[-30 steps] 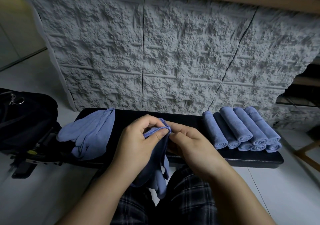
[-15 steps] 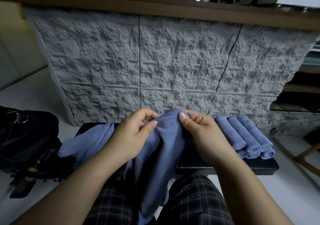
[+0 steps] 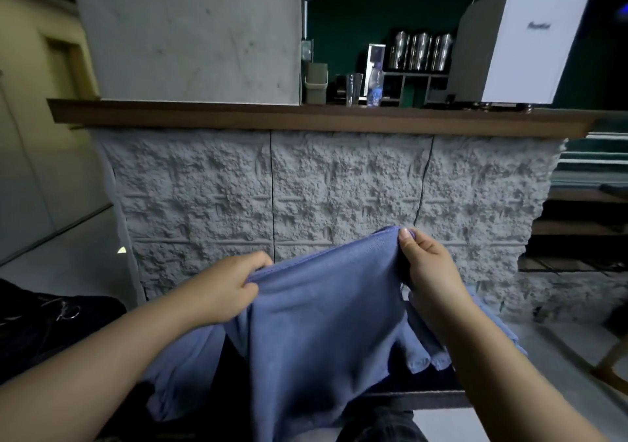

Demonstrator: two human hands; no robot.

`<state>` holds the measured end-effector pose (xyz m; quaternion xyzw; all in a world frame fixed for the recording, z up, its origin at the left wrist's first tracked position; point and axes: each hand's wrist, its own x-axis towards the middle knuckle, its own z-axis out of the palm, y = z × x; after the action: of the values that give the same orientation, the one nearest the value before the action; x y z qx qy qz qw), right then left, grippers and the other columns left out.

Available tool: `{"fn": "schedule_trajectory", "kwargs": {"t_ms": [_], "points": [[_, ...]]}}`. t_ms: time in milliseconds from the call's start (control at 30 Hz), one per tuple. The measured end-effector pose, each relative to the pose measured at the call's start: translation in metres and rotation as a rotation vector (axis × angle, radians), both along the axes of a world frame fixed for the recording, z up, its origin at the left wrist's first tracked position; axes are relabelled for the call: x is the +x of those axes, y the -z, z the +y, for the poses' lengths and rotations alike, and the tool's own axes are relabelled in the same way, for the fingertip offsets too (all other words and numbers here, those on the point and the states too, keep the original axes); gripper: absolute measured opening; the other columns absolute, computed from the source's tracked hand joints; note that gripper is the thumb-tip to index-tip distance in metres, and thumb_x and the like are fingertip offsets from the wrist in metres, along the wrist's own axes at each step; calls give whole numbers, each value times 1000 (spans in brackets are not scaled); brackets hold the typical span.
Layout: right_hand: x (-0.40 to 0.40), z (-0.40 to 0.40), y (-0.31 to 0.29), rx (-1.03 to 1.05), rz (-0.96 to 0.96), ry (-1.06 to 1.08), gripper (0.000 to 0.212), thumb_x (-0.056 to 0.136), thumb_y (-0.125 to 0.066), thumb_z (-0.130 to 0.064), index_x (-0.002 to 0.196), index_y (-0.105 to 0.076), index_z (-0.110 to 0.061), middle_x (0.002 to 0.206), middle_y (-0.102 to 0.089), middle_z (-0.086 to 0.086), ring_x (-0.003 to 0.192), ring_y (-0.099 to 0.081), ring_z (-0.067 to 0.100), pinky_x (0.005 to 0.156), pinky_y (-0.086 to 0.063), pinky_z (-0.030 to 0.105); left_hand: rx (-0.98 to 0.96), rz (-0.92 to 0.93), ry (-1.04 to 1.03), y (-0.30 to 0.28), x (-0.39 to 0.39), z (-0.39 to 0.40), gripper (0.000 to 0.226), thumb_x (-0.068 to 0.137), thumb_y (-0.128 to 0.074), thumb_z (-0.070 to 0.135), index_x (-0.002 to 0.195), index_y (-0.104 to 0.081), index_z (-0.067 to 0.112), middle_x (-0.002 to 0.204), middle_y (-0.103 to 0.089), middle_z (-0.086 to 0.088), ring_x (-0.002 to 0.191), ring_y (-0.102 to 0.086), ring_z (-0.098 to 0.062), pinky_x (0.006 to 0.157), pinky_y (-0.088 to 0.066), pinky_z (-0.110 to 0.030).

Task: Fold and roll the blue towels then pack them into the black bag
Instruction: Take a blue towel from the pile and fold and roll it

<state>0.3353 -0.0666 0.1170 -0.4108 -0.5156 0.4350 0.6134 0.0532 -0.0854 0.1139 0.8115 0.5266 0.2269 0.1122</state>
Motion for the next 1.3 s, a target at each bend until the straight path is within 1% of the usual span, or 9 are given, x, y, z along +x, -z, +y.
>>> {"fn": "schedule_trajectory", "kwargs": {"t_ms": [133,333,433,533,600,733,1000,1167,1300], "points": [[17,5,-12,13,-78,46,34,101,-43,-22,73,-60,-14,65,-52,2,68,-44,16,67,-33,31,-102,93,-88,-15,-20,-1,7,69,-45,19,74,-49,21,73,-58,-6,66,-53,-21,59,-36,-31],[34,3,-16,-3,-75,94,31,100,-45,-25,81,-64,-11,72,-61,3,73,-52,17,69,-38,30,5,467,-197,-48,-26,-17,10,80,-42,14,83,-38,23,79,-54,-1,72,-51,-20,61,-38,-36],[36,-1,-17,-8,-86,108,31,100,-44,-24,84,-65,-9,73,-63,4,73,-54,16,71,-39,31,214,609,-284,-59,-28,-23,15,83,-42,13,81,-30,23,83,-52,-2,78,-48,-22,63,-33,-34],[40,-5,-25,7,-96,139,32,101,-43,-25,78,-61,-11,64,-57,-2,64,-48,10,62,-35,26,558,615,-157,-68,-34,-26,27,72,-49,8,72,-31,29,73,-41,7,79,-42,-18,68,-30,-29],[44,-4,-30,27,-101,153,32,101,-43,-26,78,-60,-11,68,-55,2,69,-46,13,63,-33,28,688,517,-94,-71,-41,-27,29,62,-54,8,65,-35,31,73,-43,10,80,-39,-13,69,-31,-31],[48,-3,-36,65,-123,163,32,100,-43,-26,87,-63,-5,75,-59,5,73,-49,14,68,-36,30,497,207,-47,-72,-53,-24,40,81,-56,1,67,-50,37,89,-42,19,93,-36,-8,82,-31,-31],[50,1,-36,67,-138,166,32,101,-43,-27,90,-65,-7,81,-62,7,79,-50,16,76,-36,32,376,-331,8,-77,-48,-30,71,84,-51,-17,74,-67,52,91,-56,23,85,-55,2,73,-38,-6],[54,3,-34,43,-125,204,33,101,-42,-27,80,-63,-11,66,-56,-1,69,-45,14,64,-34,29,159,-644,-45,-81,-40,-37,28,91,-46,-7,91,-65,13,64,-60,4,41,-42,0,41,-32,-12],[60,4,-31,24,-123,220,32,100,-44,-27,80,-64,-13,73,-59,2,74,-48,16,68,-35,30,-52,-815,-24,-80,-40,-44,15,95,-40,-2,88,-51,5,53,-42,1,35,-27,-2,32,-24,-14]]}}
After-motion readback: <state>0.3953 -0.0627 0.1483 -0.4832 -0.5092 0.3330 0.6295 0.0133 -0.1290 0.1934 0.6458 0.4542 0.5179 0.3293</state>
